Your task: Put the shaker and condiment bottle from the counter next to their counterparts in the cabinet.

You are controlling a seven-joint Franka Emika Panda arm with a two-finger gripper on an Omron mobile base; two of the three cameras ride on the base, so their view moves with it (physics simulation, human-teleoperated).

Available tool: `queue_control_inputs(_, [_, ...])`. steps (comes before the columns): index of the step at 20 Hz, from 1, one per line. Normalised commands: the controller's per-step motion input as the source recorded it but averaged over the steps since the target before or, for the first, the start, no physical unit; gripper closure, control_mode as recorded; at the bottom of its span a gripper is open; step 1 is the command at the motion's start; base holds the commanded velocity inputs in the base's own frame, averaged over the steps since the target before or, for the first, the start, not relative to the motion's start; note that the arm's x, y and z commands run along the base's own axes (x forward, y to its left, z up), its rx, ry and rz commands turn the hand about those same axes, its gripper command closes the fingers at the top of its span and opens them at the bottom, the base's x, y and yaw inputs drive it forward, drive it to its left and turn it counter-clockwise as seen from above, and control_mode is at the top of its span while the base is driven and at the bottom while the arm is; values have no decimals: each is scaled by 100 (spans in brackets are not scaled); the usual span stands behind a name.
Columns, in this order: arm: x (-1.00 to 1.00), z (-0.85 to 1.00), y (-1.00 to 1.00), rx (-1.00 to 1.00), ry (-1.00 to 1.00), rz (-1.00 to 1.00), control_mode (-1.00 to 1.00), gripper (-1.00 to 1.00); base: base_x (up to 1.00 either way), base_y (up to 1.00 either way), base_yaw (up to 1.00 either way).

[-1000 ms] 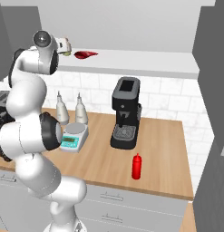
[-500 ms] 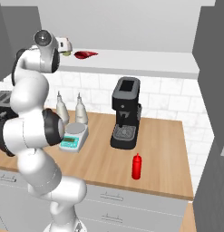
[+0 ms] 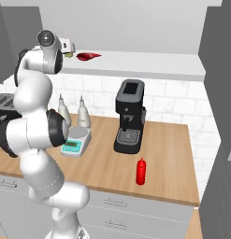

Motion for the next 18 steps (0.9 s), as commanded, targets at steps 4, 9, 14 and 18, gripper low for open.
queue_control_inputs(4, [-5, 0, 0, 6, 0, 0, -100, -100, 0, 0, 0])
queue_control_inputs(9, [-45, 0, -30, 15, 0, -2, -100, -100, 0, 0, 0])
queue_control_inputs(14, [-75, 4, -48, 18, 0, -7, -100, -100, 0, 0, 0])
queue_control_inputs(18, [-91, 5, -45, 15, 0, -6, -100, -100, 0, 0, 0])
